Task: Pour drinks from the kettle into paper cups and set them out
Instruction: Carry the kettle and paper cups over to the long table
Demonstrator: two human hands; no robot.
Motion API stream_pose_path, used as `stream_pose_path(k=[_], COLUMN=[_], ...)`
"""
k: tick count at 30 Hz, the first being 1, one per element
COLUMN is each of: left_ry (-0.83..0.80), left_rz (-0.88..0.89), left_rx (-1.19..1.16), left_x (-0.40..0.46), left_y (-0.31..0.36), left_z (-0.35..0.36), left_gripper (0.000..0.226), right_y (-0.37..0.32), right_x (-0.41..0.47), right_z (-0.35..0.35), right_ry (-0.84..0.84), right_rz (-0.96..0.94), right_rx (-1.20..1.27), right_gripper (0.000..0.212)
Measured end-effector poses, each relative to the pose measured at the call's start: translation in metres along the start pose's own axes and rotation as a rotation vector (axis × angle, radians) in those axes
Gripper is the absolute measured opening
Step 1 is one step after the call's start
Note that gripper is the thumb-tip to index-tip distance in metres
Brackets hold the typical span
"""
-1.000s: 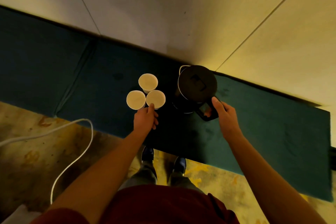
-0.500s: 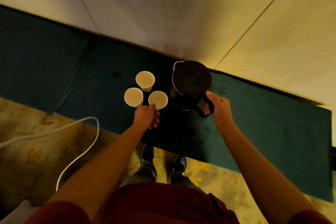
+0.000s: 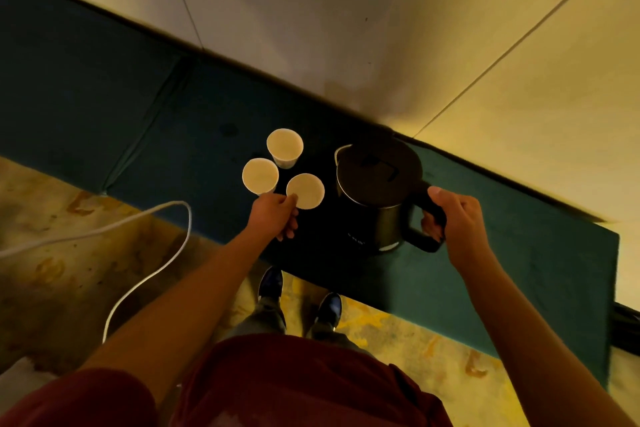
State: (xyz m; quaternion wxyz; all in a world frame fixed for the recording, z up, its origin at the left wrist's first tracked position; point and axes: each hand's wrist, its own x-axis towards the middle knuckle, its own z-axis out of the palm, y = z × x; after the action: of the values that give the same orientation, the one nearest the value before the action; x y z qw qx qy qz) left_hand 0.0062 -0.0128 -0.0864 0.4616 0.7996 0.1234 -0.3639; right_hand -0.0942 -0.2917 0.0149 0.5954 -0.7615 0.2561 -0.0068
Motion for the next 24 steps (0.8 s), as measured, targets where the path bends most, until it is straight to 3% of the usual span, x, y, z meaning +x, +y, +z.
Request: stream_pose_path(k=[10, 15, 21, 24], left_ry=[-0.077, -0.078, -0.068, -0.002], left_rz=[0.003, 0.018, 0.014, 0.083], left_rx=[0.007, 0.032, 0.018, 0.186], left_x=[-0.010, -0.008, -0.004, -0.003], left_y=[-0.006, -0.018, -0.029, -0.029], left_z=[-0.004, -0.005, -0.004, -0.007], left_gripper=[0.035, 0.036, 0.039, 0.039], right_y=[0.009, 0.009, 0.006, 0.005], right_x=[-0.019, -0.034, -0.041, -0.039], right_z=[0.001, 0.010, 0.018, 0.020], right_ry=[-0.051, -0.062, -0.039, -0.023], right_rz=[0.028, 0.051, 0.051, 0.039], right_rx=[-0.171, -0.123, -0.046, -0.029], right_gripper=[0.064, 0.072, 0.048, 0.047])
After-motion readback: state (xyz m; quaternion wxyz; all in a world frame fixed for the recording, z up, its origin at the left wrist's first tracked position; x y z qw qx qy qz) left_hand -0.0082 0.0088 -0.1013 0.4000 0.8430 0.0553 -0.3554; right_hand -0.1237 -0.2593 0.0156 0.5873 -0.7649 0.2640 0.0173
